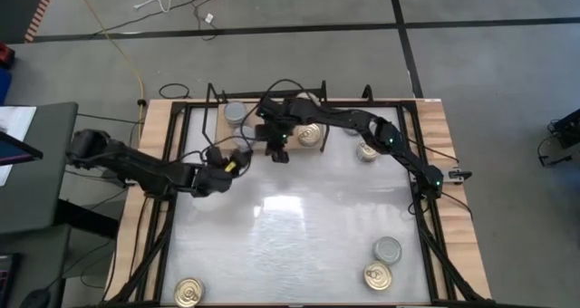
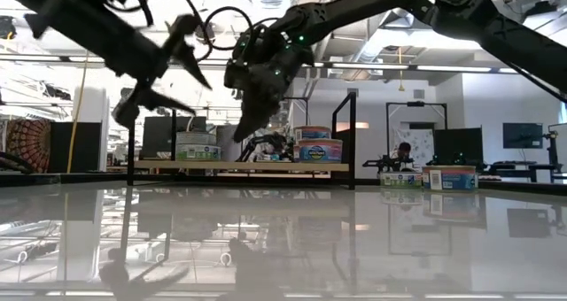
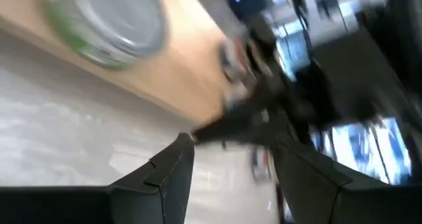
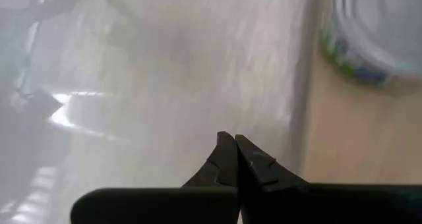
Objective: Stack canned seafood by type on shelf
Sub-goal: Put the green tuna can on the shelf
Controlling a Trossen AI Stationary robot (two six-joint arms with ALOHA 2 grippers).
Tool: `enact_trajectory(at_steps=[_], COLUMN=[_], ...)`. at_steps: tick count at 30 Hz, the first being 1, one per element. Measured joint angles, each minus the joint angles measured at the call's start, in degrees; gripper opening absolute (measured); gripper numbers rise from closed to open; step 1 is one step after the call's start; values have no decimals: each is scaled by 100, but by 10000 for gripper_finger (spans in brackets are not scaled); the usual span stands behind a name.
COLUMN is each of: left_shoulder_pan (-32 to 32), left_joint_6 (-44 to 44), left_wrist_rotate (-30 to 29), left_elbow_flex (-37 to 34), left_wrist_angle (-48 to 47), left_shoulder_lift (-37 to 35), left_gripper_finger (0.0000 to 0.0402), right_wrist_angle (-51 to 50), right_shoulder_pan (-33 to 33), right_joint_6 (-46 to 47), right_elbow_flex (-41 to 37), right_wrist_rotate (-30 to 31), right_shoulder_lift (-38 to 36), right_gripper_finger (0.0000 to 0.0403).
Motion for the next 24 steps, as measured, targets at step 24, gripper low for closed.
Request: enact_trajectory(at_steps=[24], left_shoulder_pan=[-2287], left_joint_6=[4520], left_wrist_rotate=[2192], left_elbow_flex=[301], left_wrist_angle=[-960], left_shoulder_lift=[-471], left_gripper_finger=[197], right_wrist_angle=[824], right_shoulder_pan=[397], right_joint_6=[1867], right_elbow_flex=[58], right_wrist_rotate=[1507], right_shoulder_lift=[-333], right_gripper_finger=[21])
